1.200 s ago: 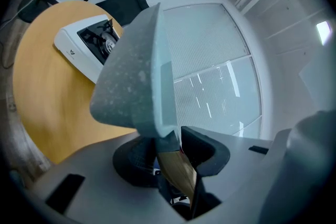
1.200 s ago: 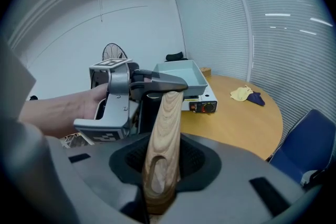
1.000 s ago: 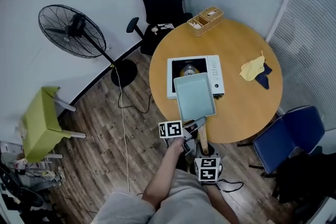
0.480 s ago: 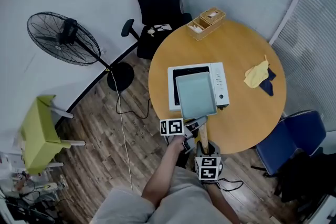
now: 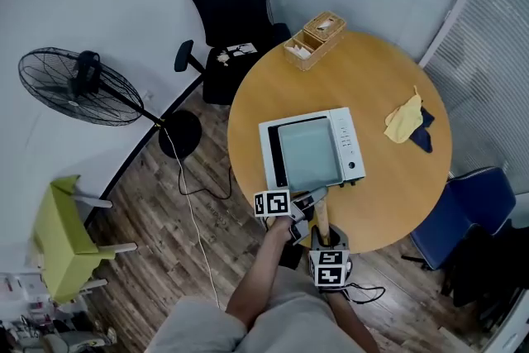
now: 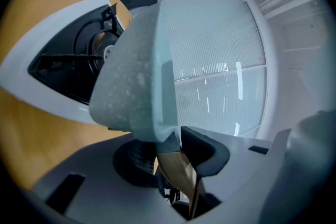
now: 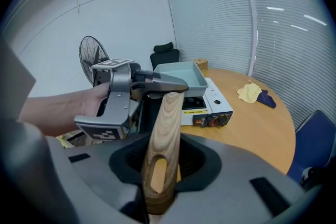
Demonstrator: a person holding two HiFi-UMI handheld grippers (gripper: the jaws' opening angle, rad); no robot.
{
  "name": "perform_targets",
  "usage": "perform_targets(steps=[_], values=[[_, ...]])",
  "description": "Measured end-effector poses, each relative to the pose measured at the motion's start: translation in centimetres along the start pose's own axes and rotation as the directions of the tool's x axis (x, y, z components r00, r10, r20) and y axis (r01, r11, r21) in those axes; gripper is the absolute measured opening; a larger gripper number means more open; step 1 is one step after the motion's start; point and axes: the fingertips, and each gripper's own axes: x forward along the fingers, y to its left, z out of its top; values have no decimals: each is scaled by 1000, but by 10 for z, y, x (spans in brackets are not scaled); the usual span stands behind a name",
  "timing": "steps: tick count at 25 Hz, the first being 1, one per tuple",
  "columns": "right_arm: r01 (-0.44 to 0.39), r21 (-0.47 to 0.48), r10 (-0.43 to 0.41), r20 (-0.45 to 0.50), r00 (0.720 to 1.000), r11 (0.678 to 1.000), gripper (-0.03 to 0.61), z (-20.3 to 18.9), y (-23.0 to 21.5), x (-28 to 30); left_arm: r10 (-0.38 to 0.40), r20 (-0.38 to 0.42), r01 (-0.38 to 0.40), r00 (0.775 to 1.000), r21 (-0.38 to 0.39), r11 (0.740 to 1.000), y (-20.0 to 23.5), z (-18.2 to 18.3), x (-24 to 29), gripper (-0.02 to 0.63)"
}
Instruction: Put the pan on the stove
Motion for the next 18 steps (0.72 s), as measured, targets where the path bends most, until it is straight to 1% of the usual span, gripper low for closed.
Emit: perform_targets(steps=[6,11,18], values=[[25,18,-24,-17,1000,1000,109,5,2,17,-9,-27,8,1000,-43,999,15,12,3,150],[38,23,-37,-23,999,999,109,6,3,28,-10,-44,8,999,-58,998,23,18,3,151],[57,-1,-57,-26,998,998,109,12,2,31,-29,-36,25,999,-104,994,30,23,5,152]])
